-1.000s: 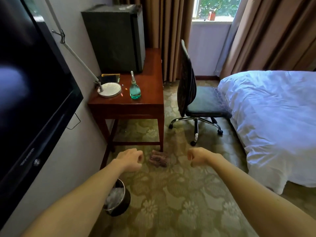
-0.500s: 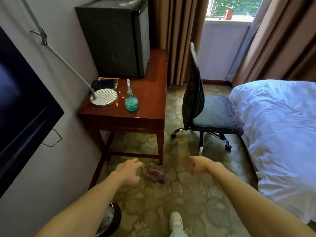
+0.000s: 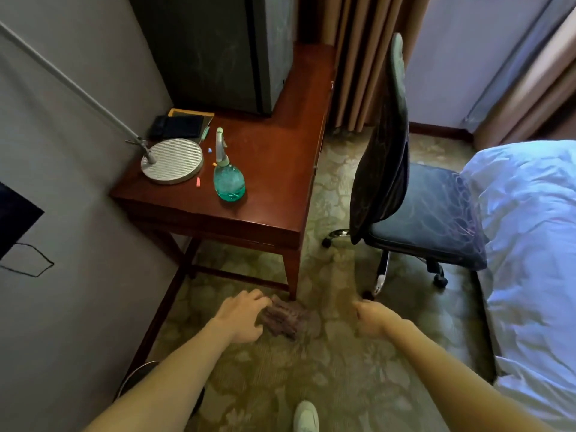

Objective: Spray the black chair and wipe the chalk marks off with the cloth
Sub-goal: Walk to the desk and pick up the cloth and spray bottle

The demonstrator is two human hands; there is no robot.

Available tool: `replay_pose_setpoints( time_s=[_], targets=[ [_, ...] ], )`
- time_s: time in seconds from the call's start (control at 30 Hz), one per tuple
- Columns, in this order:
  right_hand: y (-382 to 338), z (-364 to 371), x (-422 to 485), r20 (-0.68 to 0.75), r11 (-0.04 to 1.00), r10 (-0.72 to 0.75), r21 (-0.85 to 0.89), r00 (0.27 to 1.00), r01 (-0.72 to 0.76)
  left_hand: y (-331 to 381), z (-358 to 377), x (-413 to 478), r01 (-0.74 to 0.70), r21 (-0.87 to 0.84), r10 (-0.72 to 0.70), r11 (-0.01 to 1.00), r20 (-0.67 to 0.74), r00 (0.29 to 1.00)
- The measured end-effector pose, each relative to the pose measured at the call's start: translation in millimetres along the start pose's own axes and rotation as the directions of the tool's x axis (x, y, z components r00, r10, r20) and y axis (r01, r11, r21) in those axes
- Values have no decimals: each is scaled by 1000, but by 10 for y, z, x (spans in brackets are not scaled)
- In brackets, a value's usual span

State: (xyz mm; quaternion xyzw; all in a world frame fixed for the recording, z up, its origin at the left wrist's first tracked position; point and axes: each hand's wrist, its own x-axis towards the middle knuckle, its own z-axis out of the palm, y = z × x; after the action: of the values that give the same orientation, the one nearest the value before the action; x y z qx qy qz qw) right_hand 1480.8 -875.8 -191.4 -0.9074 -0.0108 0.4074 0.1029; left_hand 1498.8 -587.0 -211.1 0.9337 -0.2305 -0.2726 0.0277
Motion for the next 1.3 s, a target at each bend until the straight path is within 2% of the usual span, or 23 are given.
replay_pose_setpoints(
  time_s=[0.13,0.23,0.4,0.53,0.67,0.8,0.87,0.93,1.07,1.2,1.3],
  targets=[
    [-4,240,601,43,999,-37,-23,998,38,-242,392,381,43,-53,-41,998,38,998],
    [-12,532,1135,24,998,-61,-30,998,62,-433,814,744,63,-100,-58,993,58,997],
    [-21,1270,2096,41,996,-65,71,997,62,-735,1803,1418,65,-198,-47,978,95,994],
    [-39,1832,2919,34,994,-110,-10,993,110,-1032,2714,2003,47,-276,-27,960,76,997],
    [-57,2326,3696,-18,991,-135,6,991,135,-1332,3577,2578,22,-289,-14,957,30,999],
    [16,2941,4692,-30,992,-128,-8,991,128,-1689,4498,3317,-8,-264,27,964,70,997],
    [100,3243,5169,-59,994,-110,17,992,111,-1811,4933,3717,-23,-260,61,965,139,988],
    [211,3546,5590,-75,995,-97,10,992,98,-1868,5252,4061,-62,-181,94,981,175,980],
    [387,3929,6195,-135,991,-123,-73,983,114,-1864,5576,4536,-168,-21,169,985,43,985],
    [470,4154,6595,-111,983,-47,-181,993,26,-1805,5820,4809,-134,88,135,987,5,991],
    [412,4169,6717,-163,968,-43,-249,986,1,-1759,5753,4898,-132,53,135,990,-68,988]
  ],
)
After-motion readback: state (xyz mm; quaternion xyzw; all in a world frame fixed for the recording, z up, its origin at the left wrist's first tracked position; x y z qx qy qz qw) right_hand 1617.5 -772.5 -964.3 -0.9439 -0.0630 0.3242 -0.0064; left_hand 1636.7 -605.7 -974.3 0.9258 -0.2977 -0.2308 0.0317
